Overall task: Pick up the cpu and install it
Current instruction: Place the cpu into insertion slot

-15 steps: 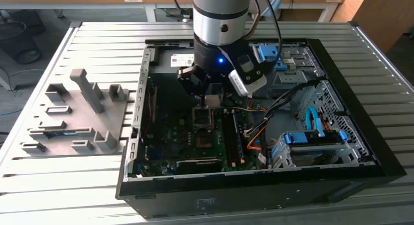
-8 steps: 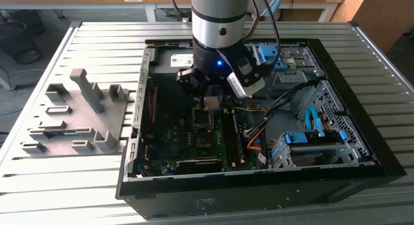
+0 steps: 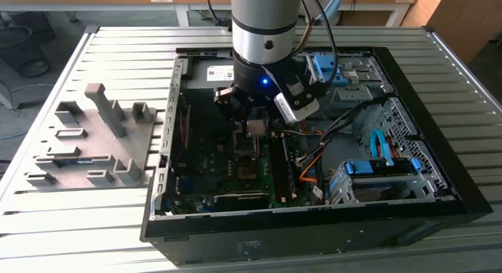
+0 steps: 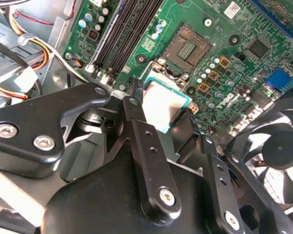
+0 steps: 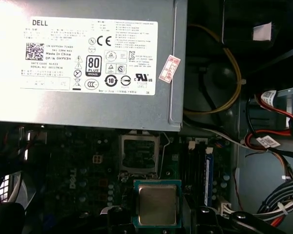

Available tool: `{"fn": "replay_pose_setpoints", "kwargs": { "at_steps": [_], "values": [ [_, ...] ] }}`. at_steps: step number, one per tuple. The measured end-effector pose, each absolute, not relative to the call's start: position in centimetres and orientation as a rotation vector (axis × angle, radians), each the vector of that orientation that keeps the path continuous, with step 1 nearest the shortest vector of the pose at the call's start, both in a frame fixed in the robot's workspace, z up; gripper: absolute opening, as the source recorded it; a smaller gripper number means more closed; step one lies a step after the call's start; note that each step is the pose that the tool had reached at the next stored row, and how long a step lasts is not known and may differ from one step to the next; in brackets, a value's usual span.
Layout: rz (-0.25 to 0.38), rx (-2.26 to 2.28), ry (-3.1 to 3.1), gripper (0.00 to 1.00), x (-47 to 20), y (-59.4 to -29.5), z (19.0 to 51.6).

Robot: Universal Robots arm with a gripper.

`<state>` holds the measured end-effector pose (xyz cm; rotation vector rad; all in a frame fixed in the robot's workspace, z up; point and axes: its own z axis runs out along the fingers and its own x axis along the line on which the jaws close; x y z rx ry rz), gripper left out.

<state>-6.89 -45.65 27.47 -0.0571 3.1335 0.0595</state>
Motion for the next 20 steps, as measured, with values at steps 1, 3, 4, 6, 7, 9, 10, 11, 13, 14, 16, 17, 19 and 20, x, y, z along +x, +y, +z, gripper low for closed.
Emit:
{"fn": "replay_pose_setpoints", "kwargs": {
  "at_steps": [1, 3, 4, 6, 7, 9, 10, 11, 13, 14, 16, 17, 19, 20],
  "values": [
    [0.06, -0.057, 3.133, 0.47, -6.9, -45.6, 27.3],
    [0.06, -0.057, 3.133, 0.47, -6.9, -45.6, 27.0],
    [0.059, -0.057, 3.134, 0.47, -6.9, -45.6, 26.8],
    [0.059, -0.057, 3.134, 0.47, -6.9, -45.6, 26.4],
    [0.06, -0.057, 3.133, 0.47, -7.0, -45.7, 26.2],
    [0.056, -0.057, 3.133, 0.47, -7.0, -45.7, 25.9],
    [0.048, -0.057, 3.134, 0.47, -7.0, -45.7, 25.9],
    [0.037, -0.057, 3.134, 0.47, -7.1, -45.7, 25.8],
    [0.021, -0.057, 3.134, 0.47, -7.1, -45.7, 25.7],
    [0.02, -0.057, 3.134, 0.47, -7.2, -45.7, 25.5],
    [0.02, -0.057, 3.134, 0.47, -7.4, -45.8, 25.1],
    [0.02, -0.057, 3.134, 0.47, -7.5, -45.8, 25.0],
    [0.02, -0.057, 3.134, 0.47, -7.8, -45.9, 24.6],
    [0.019, -0.057, 3.135, 0.47, -8.0, -45.9, 24.4]
  ]
}}
